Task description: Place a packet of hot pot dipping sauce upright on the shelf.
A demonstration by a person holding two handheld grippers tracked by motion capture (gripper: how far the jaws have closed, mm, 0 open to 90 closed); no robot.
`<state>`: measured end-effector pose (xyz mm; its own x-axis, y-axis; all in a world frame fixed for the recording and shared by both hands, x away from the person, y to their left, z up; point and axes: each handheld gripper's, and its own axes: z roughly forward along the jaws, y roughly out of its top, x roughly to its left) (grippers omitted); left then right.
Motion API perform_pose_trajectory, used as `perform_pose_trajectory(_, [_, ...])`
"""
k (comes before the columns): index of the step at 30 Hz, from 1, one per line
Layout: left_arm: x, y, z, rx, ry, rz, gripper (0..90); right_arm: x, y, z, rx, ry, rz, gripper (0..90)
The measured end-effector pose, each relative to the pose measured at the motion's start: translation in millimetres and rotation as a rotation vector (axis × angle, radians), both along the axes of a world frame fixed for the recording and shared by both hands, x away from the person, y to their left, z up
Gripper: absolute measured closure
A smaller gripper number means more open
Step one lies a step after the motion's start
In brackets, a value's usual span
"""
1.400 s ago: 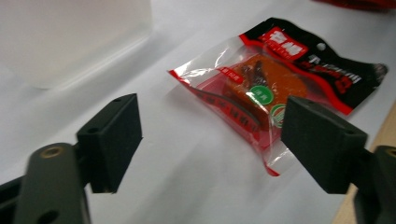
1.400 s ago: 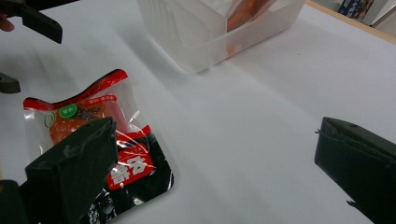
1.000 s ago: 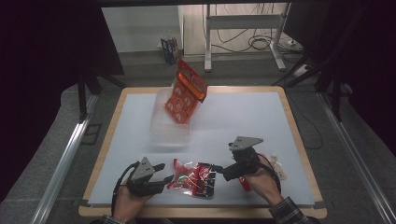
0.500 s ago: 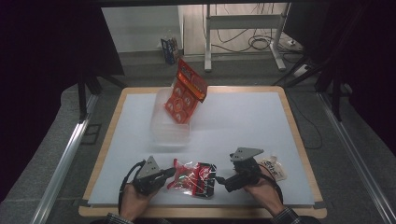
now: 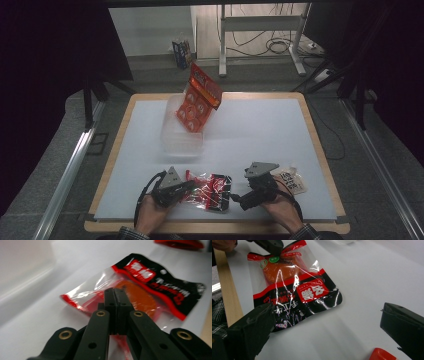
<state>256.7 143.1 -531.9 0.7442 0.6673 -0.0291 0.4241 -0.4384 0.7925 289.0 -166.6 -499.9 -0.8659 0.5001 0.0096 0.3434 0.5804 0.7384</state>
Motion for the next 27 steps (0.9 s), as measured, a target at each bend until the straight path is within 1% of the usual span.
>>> perform_pose_trajectory(2, [3.4,2.3,-4.5,0.017,0.026,0.010,89.6,-0.8,0.3,0.1,-0.001,0.001,0.003,0.0])
perform_pose_trajectory(4, [4.8,3.3,-5.6,0.006,0.039,0.012,89.7,-2.1,0.1,0.3,-0.003,0.001,0.006,0.0])
perform_pose_trajectory(8, [4.8,3.3,-6.7,0.031,0.043,0.013,89.7,-5.0,-1.4,0.1,-0.006,0.003,0.007,0.0])
perform_pose_trajectory(11, [5.3,4.0,-7.2,0.035,0.048,0.013,89.8,-6.4,-2.5,-0.1,-0.006,0.008,0.010,0.0])
perform_pose_trajectory(16, [4.9,4.9,-8.5,0.059,0.052,0.025,89.9,-9.6,-2.5,-0.5,-0.006,0.020,0.018,0.0])
perform_pose_trajectory(19, [3.7,6.1,-10.0,0.070,0.067,0.045,89.9,-11.3,-0.5,-1.7,-0.009,0.028,0.027,0.0])
perform_pose_trajectory(22, [1.8,7.7,-10.9,0.079,0.075,0.054,90.0,-12.7,2.0,-2.5,-0.008,0.038,0.035,0.0])
perform_pose_trajectory(25, [0.2,10.1,-11.4,0.075,0.085,0.058,90.0,-13.8,4.5,-2.3,0.006,0.050,0.043,0.0])
perform_pose_trajectory(27, [-0.5,11.3,-11.5,0.074,0.090,0.060,90.0,-14.6,6.1,-1.4,0.025,0.061,0.049,0.0])
